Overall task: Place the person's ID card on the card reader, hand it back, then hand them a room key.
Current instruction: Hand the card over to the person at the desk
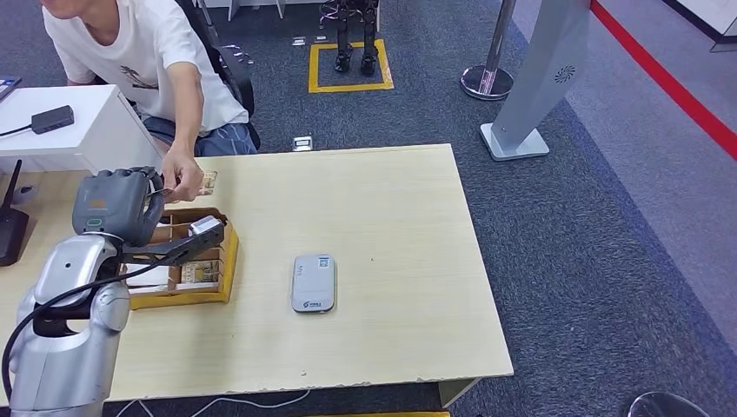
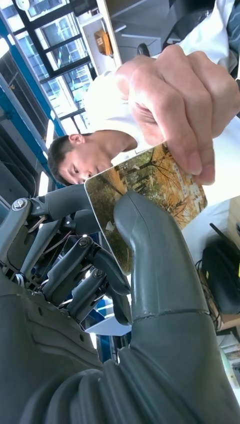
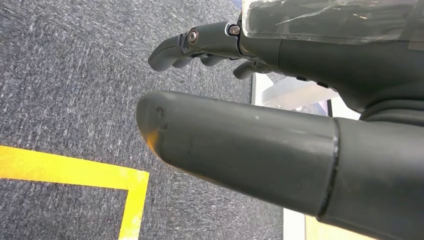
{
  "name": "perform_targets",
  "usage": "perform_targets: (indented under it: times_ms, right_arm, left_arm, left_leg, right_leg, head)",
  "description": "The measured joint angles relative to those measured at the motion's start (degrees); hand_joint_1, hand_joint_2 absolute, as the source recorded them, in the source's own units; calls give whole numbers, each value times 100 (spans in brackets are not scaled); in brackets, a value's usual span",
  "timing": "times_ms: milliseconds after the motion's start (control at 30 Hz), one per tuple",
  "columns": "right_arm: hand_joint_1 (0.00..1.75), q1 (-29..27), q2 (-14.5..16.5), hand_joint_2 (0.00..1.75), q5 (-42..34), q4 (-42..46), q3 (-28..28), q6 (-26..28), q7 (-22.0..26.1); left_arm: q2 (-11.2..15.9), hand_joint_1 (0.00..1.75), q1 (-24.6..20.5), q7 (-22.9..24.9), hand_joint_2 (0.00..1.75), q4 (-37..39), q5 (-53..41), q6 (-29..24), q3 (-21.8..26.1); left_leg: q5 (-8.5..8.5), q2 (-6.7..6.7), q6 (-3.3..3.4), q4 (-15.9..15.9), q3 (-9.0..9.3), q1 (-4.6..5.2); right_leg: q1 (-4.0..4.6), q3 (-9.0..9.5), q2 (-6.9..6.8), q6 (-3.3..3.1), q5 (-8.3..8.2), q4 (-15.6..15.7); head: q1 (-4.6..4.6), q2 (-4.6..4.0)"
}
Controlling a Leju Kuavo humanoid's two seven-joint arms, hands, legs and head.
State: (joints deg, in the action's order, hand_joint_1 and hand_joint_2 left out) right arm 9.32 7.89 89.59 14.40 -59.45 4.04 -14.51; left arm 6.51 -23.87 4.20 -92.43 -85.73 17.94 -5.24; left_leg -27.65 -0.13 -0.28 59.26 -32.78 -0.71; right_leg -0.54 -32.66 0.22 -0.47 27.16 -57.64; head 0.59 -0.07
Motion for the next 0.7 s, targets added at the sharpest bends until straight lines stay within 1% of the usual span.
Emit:
perform_targets:
  times_ms: [167, 267, 367, 467, 700]
  right_arm:
    - [0, 0, 0, 0, 1, 0, 0, -6, 0]
    - [0, 13, 0, 0, 9, -3, 69, -109, -7]
    - [0, 102, 8, 0, 11, -20, 241, -230, -90]
    - [0, 192, 17, 0, 11, -33, 347, -267, -139]
    - [0, 217, 17, 0, 11, -52, 458, -264, -142]
  left_arm:
    - [9, 175, -5, 14, 175, 0, -9, -3, -16]
    - [-29, 175, -84, 238, 175, 78, -184, -76, -16]
    - [-171, 175, -377, 462, 175, 593, -368, -432, -10]
    - [-261, 175, -604, 504, 175, 1102, -406, -701, -9]
    - [-364, 175, -756, 509, 175, 1543, -410, -731, -8]
  left_leg:
    - [0, 1, 0, 0, -1, 0]
    - [0, 1, 0, 0, -5, 0]
    - [4, -1, 1, 1, -8, 1]
    - [9, 1, -1, 1, -6, 1]
    - [12, 0, 3, 1, -8, 1]
  right_leg:
    - [0, -2, 2, 0, 0, 0]
    - [0, -7, 2, 1, -1, 1]
    - [0, -7, -1, 4, -5, 0]
    - [0, -6, 1, 4, -13, 0]
    - [0, -7, 1, 4, -14, 0]
  head:
    - [-1, 0]
    - [-1, 0]
    - [-1, 0]
    - [-2, 0]
    - [-1, 0]
